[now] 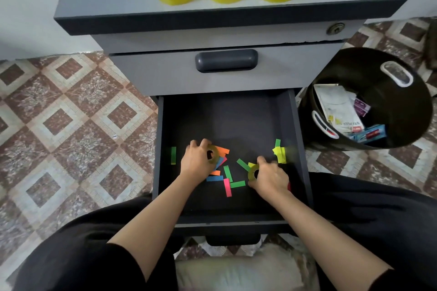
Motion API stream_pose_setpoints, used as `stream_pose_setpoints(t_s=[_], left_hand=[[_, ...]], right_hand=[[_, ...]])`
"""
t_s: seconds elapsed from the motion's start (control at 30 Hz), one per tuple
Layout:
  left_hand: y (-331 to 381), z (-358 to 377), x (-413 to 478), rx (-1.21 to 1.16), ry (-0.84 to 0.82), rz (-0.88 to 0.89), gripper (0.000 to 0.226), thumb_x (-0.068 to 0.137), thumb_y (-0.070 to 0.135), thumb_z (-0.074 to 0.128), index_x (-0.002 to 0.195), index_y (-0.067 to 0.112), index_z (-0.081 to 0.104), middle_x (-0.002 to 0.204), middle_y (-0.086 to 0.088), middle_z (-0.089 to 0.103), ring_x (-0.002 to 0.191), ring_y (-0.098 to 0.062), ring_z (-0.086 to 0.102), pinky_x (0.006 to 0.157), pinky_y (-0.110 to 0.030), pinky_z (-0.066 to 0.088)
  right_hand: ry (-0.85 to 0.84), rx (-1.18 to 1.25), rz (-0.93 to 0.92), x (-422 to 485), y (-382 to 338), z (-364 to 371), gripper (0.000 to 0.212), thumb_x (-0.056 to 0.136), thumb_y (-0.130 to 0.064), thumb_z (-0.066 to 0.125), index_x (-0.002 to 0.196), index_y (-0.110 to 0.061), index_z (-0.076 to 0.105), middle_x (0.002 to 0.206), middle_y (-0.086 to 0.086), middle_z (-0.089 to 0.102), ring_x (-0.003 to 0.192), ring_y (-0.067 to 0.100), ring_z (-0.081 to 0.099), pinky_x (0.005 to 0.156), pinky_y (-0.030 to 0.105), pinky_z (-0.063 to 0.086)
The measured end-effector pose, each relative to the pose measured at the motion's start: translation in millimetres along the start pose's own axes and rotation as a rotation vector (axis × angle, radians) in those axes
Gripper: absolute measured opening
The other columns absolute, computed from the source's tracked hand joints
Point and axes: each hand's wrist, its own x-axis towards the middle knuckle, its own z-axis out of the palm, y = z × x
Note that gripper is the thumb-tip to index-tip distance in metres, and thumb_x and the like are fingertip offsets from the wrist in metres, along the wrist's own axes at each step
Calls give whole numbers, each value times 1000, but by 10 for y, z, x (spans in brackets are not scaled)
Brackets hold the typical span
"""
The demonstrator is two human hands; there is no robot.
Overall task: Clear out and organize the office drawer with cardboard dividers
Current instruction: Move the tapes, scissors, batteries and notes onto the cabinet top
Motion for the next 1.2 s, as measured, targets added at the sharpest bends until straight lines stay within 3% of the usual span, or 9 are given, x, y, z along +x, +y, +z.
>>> stream_pose_setpoints(t_s=[0.23,0.47,0.77,0.9,1.0,1.2], left_hand=[[-14,-377,-284,-147,80,24,59,78,33,73,129,20,47,121,-10,49,105,-27,53,80,-31,47],[30,-780,-802,-225,162,102,59,75,27,74,128,21,48,117,-7,50,99,-21,54,81,-25,46],[244,-1352,-1267,-330,304,219,59,74,42,74,124,22,50,109,-1,56,96,-15,55,83,-27,48],[363,-1670,-1384,-316,369,272,55,76,45,71,123,23,53,101,3,55,88,-11,54,73,-18,44],[418,-1914,-1416,-328,425,275,53,77,46,70,121,21,54,95,5,55,83,-8,53,64,-13,38],[429,-2465,-1269,-312,549,226,54,73,38,75,116,10,57,107,-4,60,92,-15,55,76,-24,44]], right_hand=[[104,100,-62,-206,-73,-233,62,81,-41,68,135,-22,43,123,9,52,110,27,56,81,30,47],[255,214,-148,-624,-98,-629,54,75,-41,71,118,-16,49,109,5,61,97,23,60,65,24,40],[388,383,-329,-1106,-94,-1194,52,71,-37,73,117,-20,55,106,1,59,93,20,57,71,25,40],[451,464,-401,-1241,-99,-1487,50,71,-35,75,115,-19,59,103,0,64,94,18,59,76,27,47],[477,483,-433,-1315,-111,-1711,52,73,-34,75,120,-19,57,109,1,65,98,18,59,75,25,43],[530,517,-490,-1342,-175,-1994,50,76,-31,75,120,-17,56,107,0,62,87,11,51,71,21,37]])
